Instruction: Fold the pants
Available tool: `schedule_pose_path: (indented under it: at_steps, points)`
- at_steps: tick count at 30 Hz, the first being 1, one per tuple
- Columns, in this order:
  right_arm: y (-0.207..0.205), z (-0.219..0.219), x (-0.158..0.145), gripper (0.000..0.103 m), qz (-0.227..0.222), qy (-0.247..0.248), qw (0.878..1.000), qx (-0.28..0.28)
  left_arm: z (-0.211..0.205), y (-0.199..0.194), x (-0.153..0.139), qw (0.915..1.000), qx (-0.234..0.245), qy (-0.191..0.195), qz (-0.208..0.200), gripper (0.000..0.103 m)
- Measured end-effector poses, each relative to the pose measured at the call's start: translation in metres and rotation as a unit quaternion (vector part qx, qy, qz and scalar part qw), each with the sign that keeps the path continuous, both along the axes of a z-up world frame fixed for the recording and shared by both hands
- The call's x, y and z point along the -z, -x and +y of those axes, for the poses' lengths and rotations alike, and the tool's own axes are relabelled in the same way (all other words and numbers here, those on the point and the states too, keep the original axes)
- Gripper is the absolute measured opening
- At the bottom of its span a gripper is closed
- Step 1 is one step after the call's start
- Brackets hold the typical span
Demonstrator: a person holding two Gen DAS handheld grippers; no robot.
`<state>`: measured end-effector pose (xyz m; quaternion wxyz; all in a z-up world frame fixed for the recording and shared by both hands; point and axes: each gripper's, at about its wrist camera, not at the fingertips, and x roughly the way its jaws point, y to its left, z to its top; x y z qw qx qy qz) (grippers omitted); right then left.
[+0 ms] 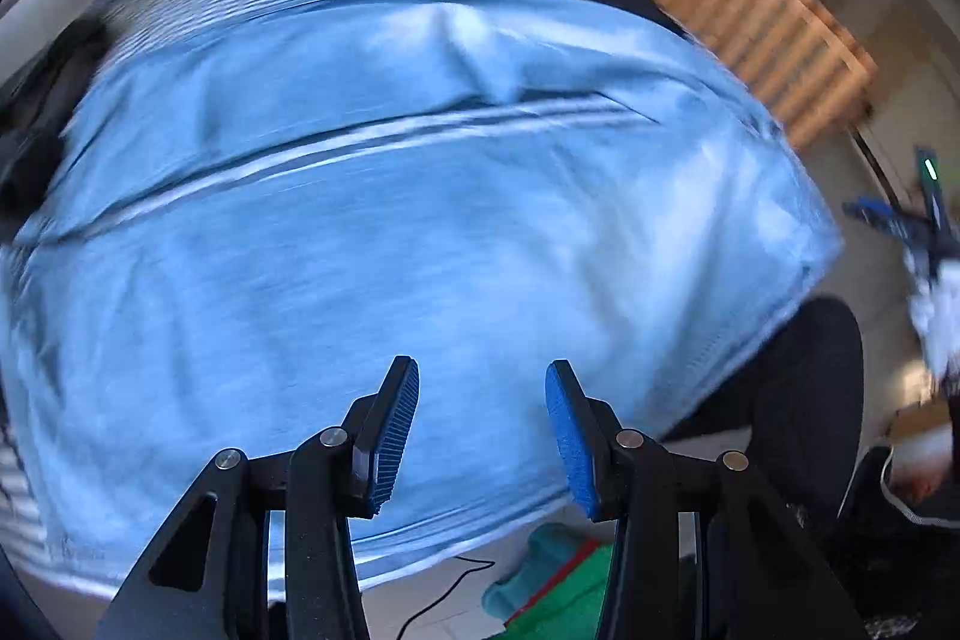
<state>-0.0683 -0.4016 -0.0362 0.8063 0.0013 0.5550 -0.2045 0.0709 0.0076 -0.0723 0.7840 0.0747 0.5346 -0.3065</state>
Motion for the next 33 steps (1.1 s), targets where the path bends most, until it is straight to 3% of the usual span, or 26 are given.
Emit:
schedule_pose_path:
  at_steps: [4, 8, 11, 14, 19, 21, 24, 26, 28, 33]
  points:
    - [0.015, -0.034, 0.009, 0.061, 0.009, 0.015, 0.999, 0.043, -0.095, 0.024, 0.002, 0.9940, 0.108, 0.014, -0.012, 0.048]
    - [0.018, -0.066, 0.023, 0.061, 0.022, -0.006, 0.997, 0.073, -0.194, 0.049, 0.006, 0.9786, 0.202, 0.017, -0.034, 0.048]
    - [0.013, -0.086, 0.031, 0.061, 0.034, -0.022, 0.995, 0.088, -0.252, 0.062, 0.014, 0.9665, 0.254, 0.016, -0.031, 0.048]
    - [0.004, -0.101, 0.038, 0.061, 0.043, -0.031, 0.994, 0.096, -0.287, 0.064, 0.023, 0.9603, 0.278, 0.006, -0.027, 0.048]
    - [-0.008, -0.117, 0.050, 0.061, 0.039, -0.073, 0.992, 0.095, -0.309, 0.054, 0.038, 0.9577, 0.287, -0.018, -0.014, 0.045]
    - [-0.013, -0.117, 0.054, 0.060, 0.036, -0.091, 0.991, 0.088, -0.312, 0.050, 0.043, 0.9573, 0.288, -0.026, -0.011, 0.023]
    - [-0.019, -0.109, 0.054, 0.026, 0.039, -0.087, 0.993, 0.076, -0.312, 0.043, 0.047, 0.9578, 0.285, -0.034, -0.014, 0.002]
    - [-0.023, -0.104, 0.052, 0.017, 0.040, -0.075, 0.994, 0.071, -0.310, 0.041, 0.044, 0.9575, 0.285, -0.036, -0.027, 0.002]
    - [-0.025, -0.099, 0.045, 0.000, 0.036, -0.062, 0.995, 0.065, -0.309, 0.039, 0.040, 0.9575, 0.285, -0.031, -0.032, 0.002]
    - [-0.027, -0.090, -0.004, 0.000, -0.016, -0.013, 0.998, 0.057, -0.293, 0.039, 0.000, 0.9581, 0.283, 0.011, -0.044, 0.002]
